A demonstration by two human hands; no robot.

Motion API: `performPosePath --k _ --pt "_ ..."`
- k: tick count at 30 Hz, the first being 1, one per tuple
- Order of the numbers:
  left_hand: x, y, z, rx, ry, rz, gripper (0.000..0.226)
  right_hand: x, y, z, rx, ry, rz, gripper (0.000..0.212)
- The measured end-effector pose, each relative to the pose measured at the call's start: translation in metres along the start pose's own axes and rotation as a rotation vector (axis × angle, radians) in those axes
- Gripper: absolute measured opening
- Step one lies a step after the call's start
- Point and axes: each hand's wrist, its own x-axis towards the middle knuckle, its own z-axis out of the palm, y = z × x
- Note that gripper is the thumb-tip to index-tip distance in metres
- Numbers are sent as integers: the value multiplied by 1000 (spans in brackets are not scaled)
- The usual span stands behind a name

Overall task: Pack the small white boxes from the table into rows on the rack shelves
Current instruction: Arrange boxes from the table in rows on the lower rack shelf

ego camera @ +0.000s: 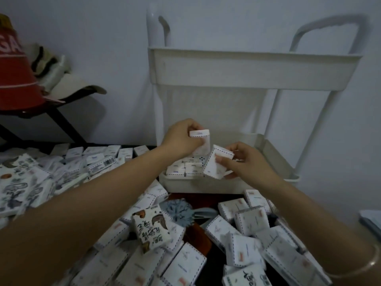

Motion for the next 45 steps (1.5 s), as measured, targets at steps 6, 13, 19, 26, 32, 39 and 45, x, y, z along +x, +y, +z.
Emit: performPosePath --k 6,13,19,26,32,39,45 --pt "29 -13 10 494 -185 148 21 20 12 -2 -19 55 -11 23" --pt "41 -28 7 792 -390 184 42 40 22 -1 -77 128 -4 23" --pt "44 -31 10 843 -538 153 22 69 22 13 -100 180 -5 27" --pt "25 -35 12 981 -478 256 14 102 28 35 -337 242 -36 32" --pt "2 -38 7 919 -473 295 33 115 35 56 -314 -45 53 29" --pt "-14 -41 5 904 -535 272 41 112 39 61 -300 -228 154 21" --pt "-26 -33 2 726 -494 303 44 109 39 57 -200 -218 228 35"
